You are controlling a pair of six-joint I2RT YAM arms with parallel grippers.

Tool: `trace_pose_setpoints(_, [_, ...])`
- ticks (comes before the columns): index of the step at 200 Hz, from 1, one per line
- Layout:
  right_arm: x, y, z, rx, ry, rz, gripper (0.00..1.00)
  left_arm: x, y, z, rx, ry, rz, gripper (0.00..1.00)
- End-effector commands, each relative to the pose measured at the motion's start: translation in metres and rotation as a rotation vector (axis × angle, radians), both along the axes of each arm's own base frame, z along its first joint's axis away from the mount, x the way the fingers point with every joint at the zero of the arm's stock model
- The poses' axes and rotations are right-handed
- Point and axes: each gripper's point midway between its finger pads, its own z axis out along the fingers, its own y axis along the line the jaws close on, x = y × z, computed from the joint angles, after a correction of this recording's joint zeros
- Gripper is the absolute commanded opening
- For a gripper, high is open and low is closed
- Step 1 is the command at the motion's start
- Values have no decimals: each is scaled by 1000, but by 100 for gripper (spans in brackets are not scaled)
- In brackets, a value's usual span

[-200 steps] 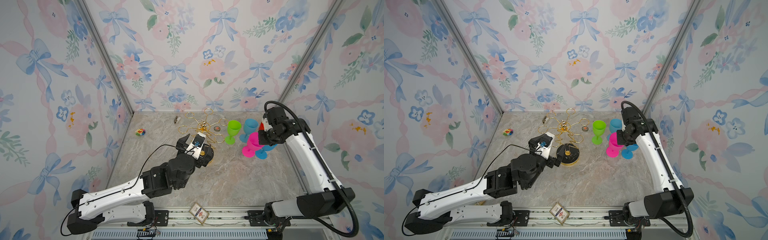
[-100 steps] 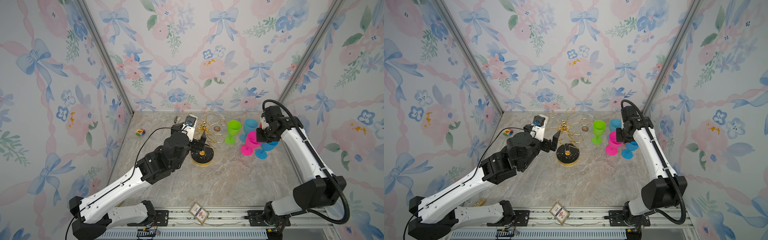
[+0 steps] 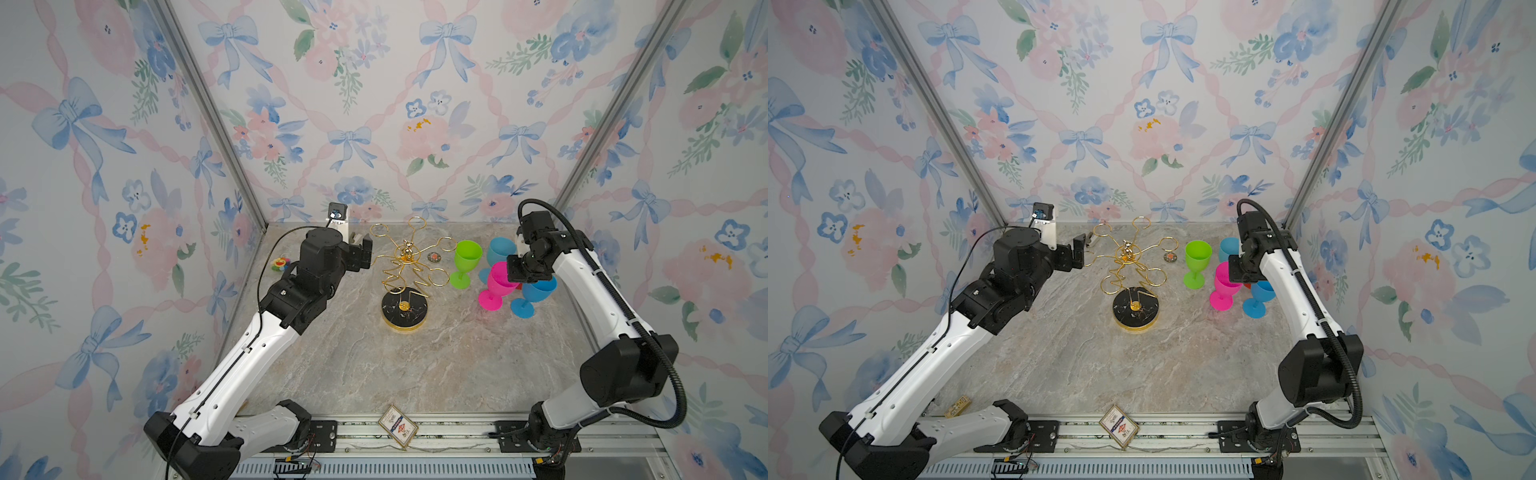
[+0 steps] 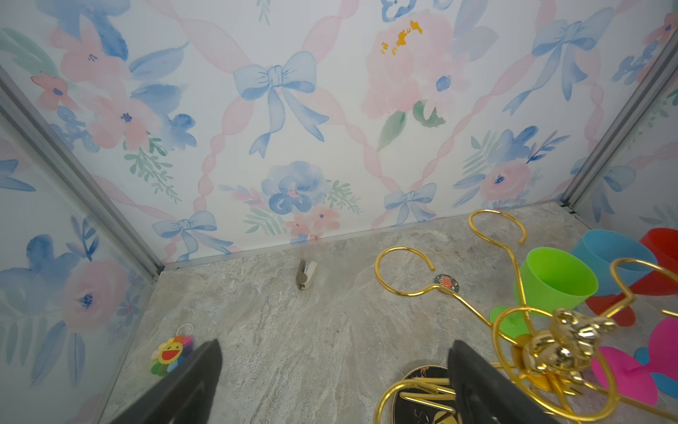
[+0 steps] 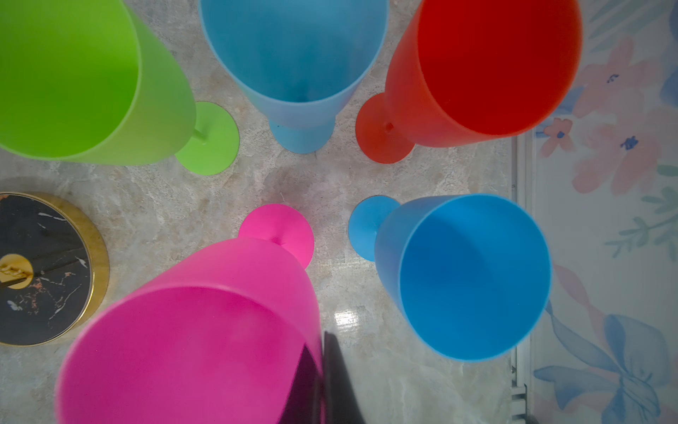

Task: Take the wine glass off the wine glass rack
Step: Place the wine glass at the middle-right of the table.

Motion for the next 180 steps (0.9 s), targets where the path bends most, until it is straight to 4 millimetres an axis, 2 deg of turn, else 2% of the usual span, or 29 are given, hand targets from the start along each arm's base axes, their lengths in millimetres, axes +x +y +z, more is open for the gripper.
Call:
trace_pose_setpoints(1, [6,-4,-10,-4,14,-18,0,7,9,-4,-10,16,22,98])
trace_pose_setpoints(64, [9,-11,-24,10,26,-49,0,25,41,-25,-21,19,114,98])
trace_pose_setpoints(136, [10,-20,-34,15,39,-75,0,36,63,-60,-39,40,164,98])
trace_pose_setpoints(180, [9,-24,-39,16,46,-87,0,37,73,-75,-49,56,177,98])
